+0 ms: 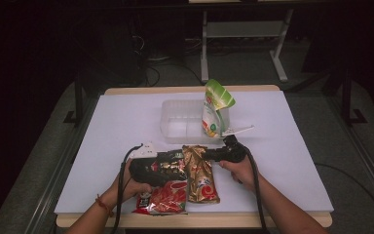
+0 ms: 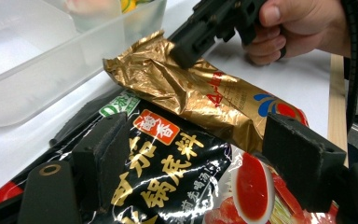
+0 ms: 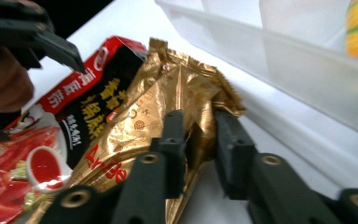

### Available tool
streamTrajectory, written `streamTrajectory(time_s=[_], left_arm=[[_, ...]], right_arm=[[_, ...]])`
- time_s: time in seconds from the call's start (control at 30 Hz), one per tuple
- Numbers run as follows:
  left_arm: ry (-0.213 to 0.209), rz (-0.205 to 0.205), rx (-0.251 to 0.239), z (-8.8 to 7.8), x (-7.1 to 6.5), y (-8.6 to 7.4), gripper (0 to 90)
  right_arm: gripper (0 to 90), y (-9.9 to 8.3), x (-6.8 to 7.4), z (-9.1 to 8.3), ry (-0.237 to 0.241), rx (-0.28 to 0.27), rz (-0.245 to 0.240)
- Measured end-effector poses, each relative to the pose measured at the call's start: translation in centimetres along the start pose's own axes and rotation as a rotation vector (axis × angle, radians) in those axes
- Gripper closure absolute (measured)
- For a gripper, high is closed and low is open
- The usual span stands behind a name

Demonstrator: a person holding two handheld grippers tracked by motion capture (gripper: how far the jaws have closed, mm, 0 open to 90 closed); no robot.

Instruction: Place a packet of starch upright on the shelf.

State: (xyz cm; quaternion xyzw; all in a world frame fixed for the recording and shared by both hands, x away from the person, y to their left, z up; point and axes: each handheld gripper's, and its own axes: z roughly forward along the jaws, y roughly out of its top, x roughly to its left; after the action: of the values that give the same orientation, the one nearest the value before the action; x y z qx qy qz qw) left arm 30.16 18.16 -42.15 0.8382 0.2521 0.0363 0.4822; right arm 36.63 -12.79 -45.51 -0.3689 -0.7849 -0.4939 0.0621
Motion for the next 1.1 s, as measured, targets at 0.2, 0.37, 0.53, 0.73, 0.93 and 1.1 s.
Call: streamTrajectory(time_s=[0.2,0.37,0.53,0.73,0.93,1.1], left_arm=[[0.023,0.005,-0.009,-0.6,0.1,-0.4,22.8],[0.057,0.011,-0.043,-2.5,0.2,-0.5,22.7],[0.103,0.009,-0.06,-4.7,0.4,-1.1,22.7],[0.157,0.007,-0.076,-7.3,0.6,-2.6,22.7],[0.208,-0.01,-0.14,-9.7,0.6,-3.7,22.7],[0.257,0.028,-0.136,-10.4,0.4,-4.3,22.7]], right_arm=[[83.7,0.4,1.5,-1.3,-0.003,-0.02,-0.076],[86.6,0.7,3.3,-3.2,-0.021,-0.056,-0.155],[87.6,1.2,4.6,-4.9,-0.041,-0.106,-0.2],[88.2,1.8,6.5,-6.3,-0.085,-0.158,-0.263],[88.9,2.1,7.9,-7.2,-0.112,-0.199,-0.313],[89.0,2.3,8.5,-7.7,-0.151,-0.24,-0.339]])
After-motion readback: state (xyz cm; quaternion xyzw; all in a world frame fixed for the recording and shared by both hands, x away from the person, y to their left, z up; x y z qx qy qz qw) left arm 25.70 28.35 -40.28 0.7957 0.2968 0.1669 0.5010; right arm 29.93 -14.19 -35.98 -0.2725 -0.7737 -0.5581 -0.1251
